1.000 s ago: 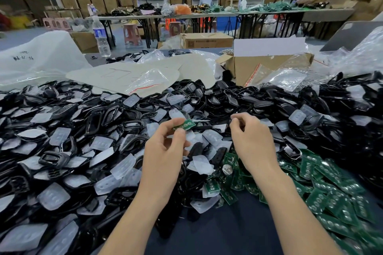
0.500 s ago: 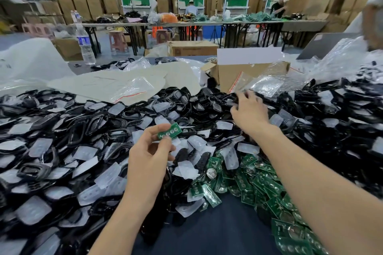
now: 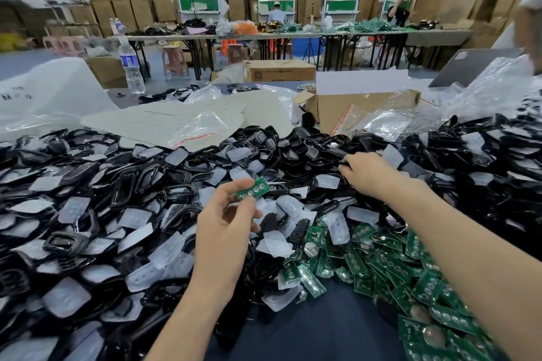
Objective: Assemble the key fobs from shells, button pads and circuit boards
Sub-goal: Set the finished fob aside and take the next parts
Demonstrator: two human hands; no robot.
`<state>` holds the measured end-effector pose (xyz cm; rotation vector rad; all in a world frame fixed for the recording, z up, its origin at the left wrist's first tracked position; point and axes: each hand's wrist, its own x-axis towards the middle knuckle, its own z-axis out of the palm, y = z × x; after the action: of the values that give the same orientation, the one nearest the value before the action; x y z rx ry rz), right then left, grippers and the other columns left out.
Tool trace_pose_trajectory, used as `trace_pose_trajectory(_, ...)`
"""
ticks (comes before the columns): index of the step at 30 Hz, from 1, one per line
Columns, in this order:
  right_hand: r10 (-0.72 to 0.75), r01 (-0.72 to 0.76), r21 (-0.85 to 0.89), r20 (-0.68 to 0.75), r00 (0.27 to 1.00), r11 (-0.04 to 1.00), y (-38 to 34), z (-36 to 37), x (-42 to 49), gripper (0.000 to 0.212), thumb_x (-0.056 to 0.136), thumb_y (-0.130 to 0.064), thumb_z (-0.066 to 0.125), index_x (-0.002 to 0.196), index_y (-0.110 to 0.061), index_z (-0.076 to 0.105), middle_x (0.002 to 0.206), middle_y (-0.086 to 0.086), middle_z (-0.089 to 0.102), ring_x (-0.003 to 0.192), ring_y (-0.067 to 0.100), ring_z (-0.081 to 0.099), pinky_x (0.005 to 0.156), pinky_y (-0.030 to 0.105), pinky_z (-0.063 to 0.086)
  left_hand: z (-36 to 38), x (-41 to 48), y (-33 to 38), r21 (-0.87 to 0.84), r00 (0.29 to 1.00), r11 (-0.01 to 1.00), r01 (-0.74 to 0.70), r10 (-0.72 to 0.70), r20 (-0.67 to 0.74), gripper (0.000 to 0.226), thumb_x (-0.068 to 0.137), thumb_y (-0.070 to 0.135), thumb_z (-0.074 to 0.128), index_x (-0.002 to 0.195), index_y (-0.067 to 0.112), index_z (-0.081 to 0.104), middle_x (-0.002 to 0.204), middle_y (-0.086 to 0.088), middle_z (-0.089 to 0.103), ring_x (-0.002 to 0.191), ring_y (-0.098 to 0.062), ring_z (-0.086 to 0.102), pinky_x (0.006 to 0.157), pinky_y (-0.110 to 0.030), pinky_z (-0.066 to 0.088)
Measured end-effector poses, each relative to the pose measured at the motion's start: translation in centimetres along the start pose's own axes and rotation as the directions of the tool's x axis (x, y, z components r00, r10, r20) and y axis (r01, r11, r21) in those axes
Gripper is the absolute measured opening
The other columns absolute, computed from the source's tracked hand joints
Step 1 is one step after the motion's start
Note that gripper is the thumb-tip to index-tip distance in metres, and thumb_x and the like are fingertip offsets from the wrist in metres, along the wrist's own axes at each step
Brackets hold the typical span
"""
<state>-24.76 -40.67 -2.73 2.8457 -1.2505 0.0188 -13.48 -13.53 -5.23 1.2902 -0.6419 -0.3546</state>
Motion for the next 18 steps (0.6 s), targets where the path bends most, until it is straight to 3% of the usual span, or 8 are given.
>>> trace_pose_trajectory(4, -0.01, 0.017, 0.14, -0.051, 0.999, 0.99, -0.7, -0.8, -2.2, 0.033, 0.109, -0.026, 0.035, 0.117, -0.005, 0.059, 0.107, 0.019, 0.066, 0.098, 0.037, 0.063, 0.08, 0.04, 0.048, 0.1, -0.2, 0.1, 0.018, 1.0, 1.0, 0.0, 0.0, 0.013, 0.031, 0.097, 0.01, 0.061, 0.098, 0.039, 0.073, 0.085, 0.009, 0.07, 0.073, -0.008, 0.066, 0.064, -0.021, 0.055)
trace_pose_trajectory(8, 0.046, 0.062, 0.376, -0.272, 0.961, 0.925, -1.5, -2.2, -5.0, 0.027, 0.109, -0.029, 0.038, 0.113, -0.011, 0.058, 0.079, 0.0, 0.063, 0.062, 0.023, 0.056, 0.055, 0.035, 0.043, 0.1, -0.3, 0.1, 0.02, 1.0, 1.0, 0.006, -0.007, 0.017, 0.03, 0.098, 0.013, 0.06, 0.098, 0.041, 0.073, 0.084, 0.008, 0.07, 0.073, -0.008, 0.065, 0.065, -0.023, 0.056)
trace_pose_trajectory(9, 0.095, 0.098, 0.519, -0.333, 0.938, 0.849, -2.2, -2.5, -5.9, 0.026, 0.109, -0.03, 0.04, 0.108, -0.012, 0.059, 0.076, -0.003, 0.066, 0.056, 0.023, 0.055, 0.051, 0.035, 0.044, 0.1, -0.3, 0.1, 0.016, 1.0, 1.0, 0.008, -0.008, 0.017, 0.03, 0.099, 0.014, 0.059, 0.098, 0.041, 0.073, 0.084, 0.007, 0.07, 0.073, -0.008, 0.065, 0.066, -0.023, 0.056)
trace_pose_trajectory(10, 0.154, 0.14, 0.702, -0.339, 0.928, 0.699, -3.1, -2.8, -7.0, 0.023, 0.108, -0.029, 0.043, 0.105, -0.015, 0.06, 0.077, -0.004, 0.07, 0.055, 0.023, 0.059, 0.049, 0.032, 0.049, 0.1, -0.3, 0.2, 0.01, 1.0, 1.0, 0.011, -0.011, 0.016, 0.03, 0.099, 0.014, 0.058, 0.098, 0.04, 0.073, 0.085, 0.007, 0.071, 0.074, -0.009, 0.065, 0.066, -0.024, 0.056)
trace_pose_trajectory(11, 0.191, 0.167, 0.86, -0.29, 0.938, 0.482, -4.2, -2.9, -8.1, 0.019, 0.108, -0.026, 0.046, 0.104, -0.017, 0.062, 0.08, -0.002, 0.074, 0.058, 0.021, 0.065, 0.05, 0.028, 0.054, 0.1, -0.3, 0.2, 0.003, 1.0, 1.0, 0.014, -0.014, 0.015, 0.029, 0.1, 0.015, 0.057, 0.098, 0.039, 0.074, 0.087, 0.006, 0.071, 0.074, -0.01, 0.065, 0.066, -0.024, 0.055)
trace_pose_trajectory(13, 0.162, 0.149, 0.985, -0.162, 0.973, 0.091, -6.6, -2.7, -10.0, 0.015, 0.106, -0.022, 0.049, 0.107, -0.017, 0.063, 0.085, 0.0, 0.077, 0.06, 0.018, 0.07, 0.05, 0.024, 0.056, 0.1, -0.3, 0.2, -0.009, 1.0, 1.0, 0.019, -0.019, 0.01, 0.029, 0.101, 0.014, 0.055, 0.099, 0.037, 0.074, 0.087, 0.006, 0.071, 0.075, -0.01, 0.065, 0.065, -0.023, 0.055)
trace_pose_trajectory(15, 0.112, 0.098, 0.993, -0.089, 0.99, -0.073, -8.7, -1.5, -11.2, 0.015, 0.106, -0.024, 0.051, 0.11, -0.021, 0.065, 0.084, 0.003, 0.077, 0.054, 0.016, 0.066, 0.043, 0.023, 0.048, 0.1, -0.3, 0.1, -0.013, 1.0, 1.0, 0.016, -0.016, 0.009, 0.03, 0.102, 0.014, 0.053, 0.098, 0.036, 0.074, 0.083, 0.007, 0.07, 0.074, -0.011, 0.065, 0.064, -0.024, 0.055)
trace_pose_trajectory(18, 0.095, -0.028, 0.981, 0.047, 0.994, -0.193, -10.7, 0.3, -12.0, 0.019, 0.105, -0.033, 0.053, 0.108, -0.022, 0.068, 0.077, 0.0, 0.075, 0.046, 0.011, 0.056, 0.037, 0.021, 0.037, 0.1, -0.3, 0.2, -0.019, 1.0, 1.0, 0.006, -0.006, 0.008, 0.031, 0.101, 0.012, 0.054, 0.096, 0.036, 0.074, 0.08, 0.008, 0.068, 0.073, -0.011, 0.064, 0.064, -0.024, 0.055)
